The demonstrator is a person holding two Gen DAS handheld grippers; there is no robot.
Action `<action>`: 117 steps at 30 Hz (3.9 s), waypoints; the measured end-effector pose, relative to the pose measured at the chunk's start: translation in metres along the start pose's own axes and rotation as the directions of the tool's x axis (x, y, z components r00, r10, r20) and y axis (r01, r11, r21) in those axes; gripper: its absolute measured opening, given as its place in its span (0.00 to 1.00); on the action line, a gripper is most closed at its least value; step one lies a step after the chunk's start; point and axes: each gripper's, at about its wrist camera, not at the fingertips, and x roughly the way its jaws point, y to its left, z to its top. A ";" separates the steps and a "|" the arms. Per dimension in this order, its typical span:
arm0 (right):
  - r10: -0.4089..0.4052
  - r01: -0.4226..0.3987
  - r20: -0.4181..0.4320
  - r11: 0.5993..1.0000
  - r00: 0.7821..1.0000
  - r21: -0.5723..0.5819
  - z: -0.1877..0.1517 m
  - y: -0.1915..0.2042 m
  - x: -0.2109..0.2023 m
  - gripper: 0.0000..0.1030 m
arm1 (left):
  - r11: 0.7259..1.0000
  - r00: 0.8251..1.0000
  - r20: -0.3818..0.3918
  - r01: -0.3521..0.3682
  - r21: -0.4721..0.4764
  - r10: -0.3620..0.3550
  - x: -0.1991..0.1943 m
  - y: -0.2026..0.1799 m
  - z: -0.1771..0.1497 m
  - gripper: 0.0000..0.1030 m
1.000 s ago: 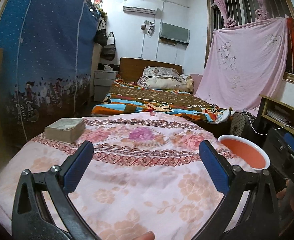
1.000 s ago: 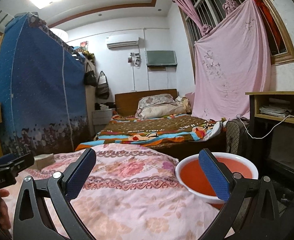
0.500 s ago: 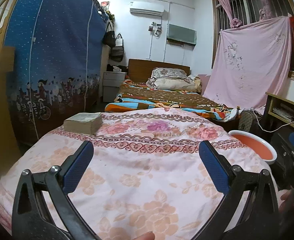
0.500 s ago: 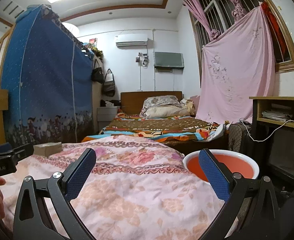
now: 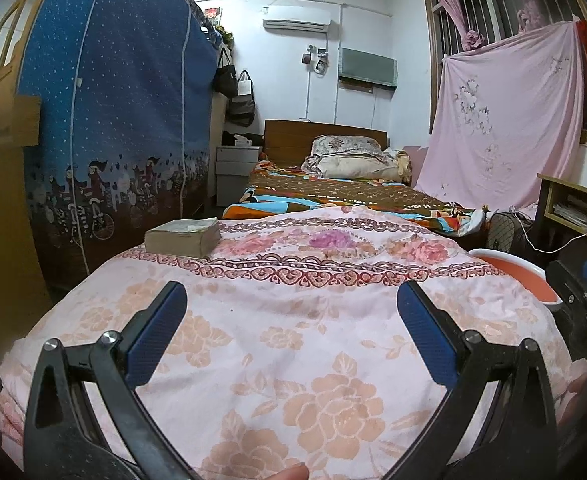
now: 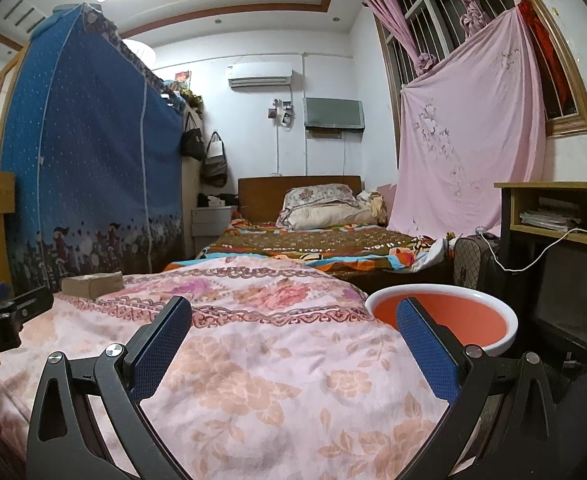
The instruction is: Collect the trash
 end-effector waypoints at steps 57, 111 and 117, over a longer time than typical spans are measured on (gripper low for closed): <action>0.003 -0.002 0.030 1.000 1.000 -0.013 -0.007 -0.001 -0.009 1.00 | 1.000 0.998 0.055 0.004 0.008 -0.004 -0.015 -0.005 -0.005 0.89; 0.003 -0.003 0.027 1.000 1.000 -0.012 -0.005 -0.001 -0.009 1.00 | 1.000 0.998 0.056 0.002 0.011 -0.002 -0.016 -0.005 -0.005 0.89; 0.003 -0.003 0.027 1.000 1.000 -0.012 -0.004 -0.001 -0.009 1.00 | 1.000 0.998 0.056 0.001 0.010 -0.002 -0.016 -0.005 -0.005 0.89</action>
